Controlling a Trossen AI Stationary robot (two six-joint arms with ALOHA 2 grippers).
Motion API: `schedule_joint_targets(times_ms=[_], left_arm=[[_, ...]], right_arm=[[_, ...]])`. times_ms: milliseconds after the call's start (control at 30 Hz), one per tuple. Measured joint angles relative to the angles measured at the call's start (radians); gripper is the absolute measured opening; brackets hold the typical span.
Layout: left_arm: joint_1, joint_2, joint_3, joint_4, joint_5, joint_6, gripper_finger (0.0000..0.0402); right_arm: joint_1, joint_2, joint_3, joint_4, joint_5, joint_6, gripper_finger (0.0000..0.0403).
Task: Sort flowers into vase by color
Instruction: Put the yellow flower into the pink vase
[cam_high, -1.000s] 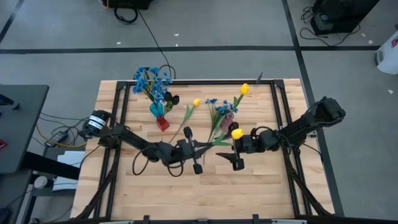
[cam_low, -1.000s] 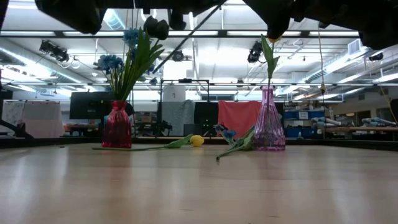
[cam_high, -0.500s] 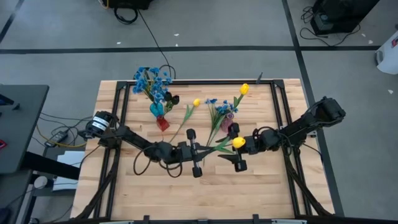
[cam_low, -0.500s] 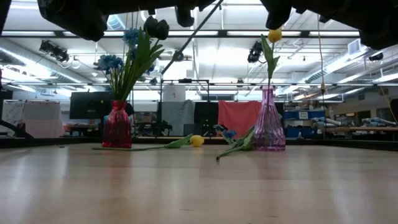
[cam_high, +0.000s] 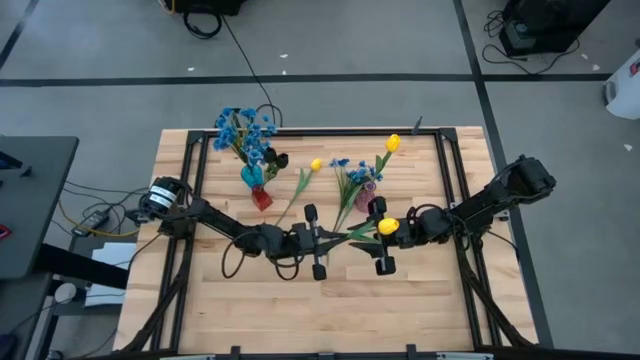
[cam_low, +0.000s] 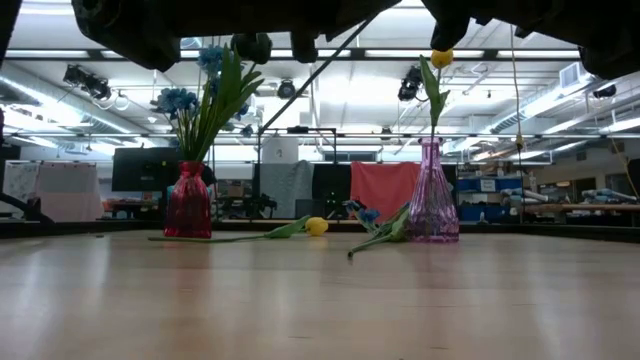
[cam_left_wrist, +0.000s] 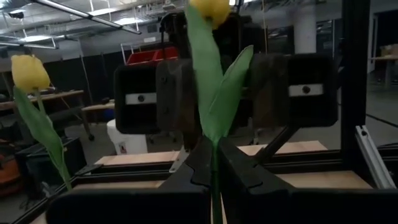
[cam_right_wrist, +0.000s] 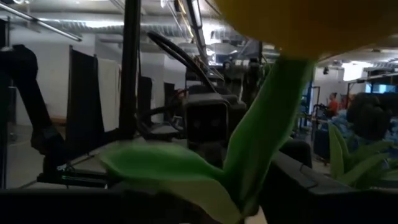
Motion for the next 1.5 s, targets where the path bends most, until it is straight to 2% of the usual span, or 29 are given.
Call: schedule_joint_targets(times_ms=[367, 567, 733, 933, 1000, 1100, 1233, 1367, 1500], left_arm=[[0.000, 0.000, 0.000, 0.004, 0.000, 0.000, 0.0030], [-0.002, 0.000, 0.000, 0.004, -0.044, -0.002, 0.0059], [-0.016, 0.000, 0.000, 0.006, -0.090, -0.008, 0.0099], [-0.080, -0.001, 0.005, -0.001, -0.255, 0.062, 0.0154], [-0.093, -0.001, 0.025, -0.058, -0.291, 0.073, 0.0163], [-0.082, 0.002, 0.087, -0.249, -0.284, -0.013, 0.0167], [-0.032, 0.048, 0.178, -0.423, -0.254, -0.099, 0.0167], [0.012, 0.121, 0.217, -0.395, -0.243, -0.103, 0.0167], [0.046, 0.181, 0.222, -0.321, -0.241, -0.109, 0.0168]], right_arm=[[0.000, 0.000, 0.000, -0.011, 0.013, 0.001, 0.0078], [0.000, 0.000, 0.000, -0.019, 0.047, 0.001, 0.0038], [0.004, -0.033, 0.000, -0.104, 0.075, 0.001, 0.0028], [0.059, -0.225, -0.001, -0.381, 0.195, 0.001, 0.0035], [0.088, -0.302, -0.001, -0.476, 0.254, 0.001, 0.0035], [0.123, -0.402, 0.014, -0.625, 0.389, 0.000, 0.0035], [0.140, -0.488, 0.135, -0.945, 0.506, 0.021, 0.0035], [0.140, -0.501, 0.300, -1.282, 0.539, 0.091, 0.0035], [0.139, -0.502, 0.418, -1.465, 0.592, 0.123, 0.0036]])
